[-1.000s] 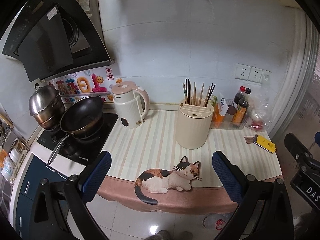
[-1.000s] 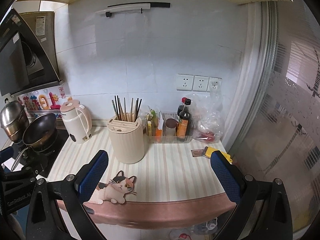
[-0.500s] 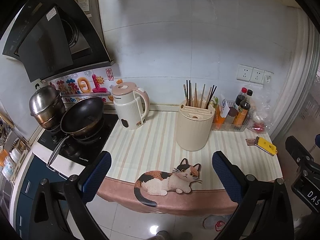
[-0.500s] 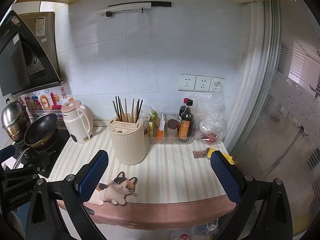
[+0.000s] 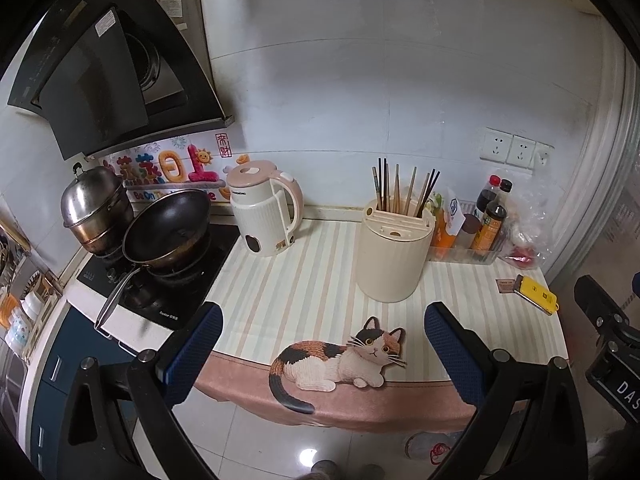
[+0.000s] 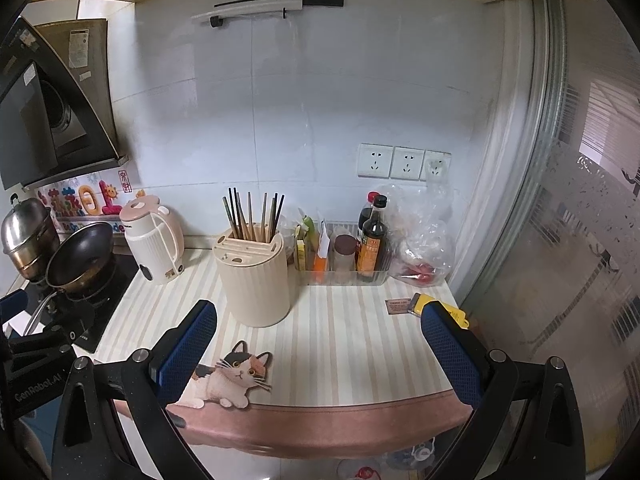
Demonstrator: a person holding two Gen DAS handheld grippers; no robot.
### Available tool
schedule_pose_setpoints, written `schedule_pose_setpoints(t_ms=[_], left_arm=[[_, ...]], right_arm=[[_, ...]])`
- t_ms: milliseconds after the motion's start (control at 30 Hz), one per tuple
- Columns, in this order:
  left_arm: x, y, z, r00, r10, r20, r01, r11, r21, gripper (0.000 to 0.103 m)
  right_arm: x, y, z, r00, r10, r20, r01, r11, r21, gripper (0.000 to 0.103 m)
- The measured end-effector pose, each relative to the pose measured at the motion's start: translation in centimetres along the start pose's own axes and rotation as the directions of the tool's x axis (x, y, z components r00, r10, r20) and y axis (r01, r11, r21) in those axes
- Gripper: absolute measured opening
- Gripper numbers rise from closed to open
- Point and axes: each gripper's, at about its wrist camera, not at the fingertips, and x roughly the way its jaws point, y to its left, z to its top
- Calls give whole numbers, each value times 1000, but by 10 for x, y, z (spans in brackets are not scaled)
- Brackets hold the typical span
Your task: Organize utensils
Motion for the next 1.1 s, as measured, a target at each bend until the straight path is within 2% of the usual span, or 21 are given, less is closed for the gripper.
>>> schedule_pose_setpoints(t_ms=[1100], left_arm=[[2,-1,10,1000,14,5,-14,1000,-14,103]], right_arm=[[6,0,1,1000,4,1,-4,1000,0,103]])
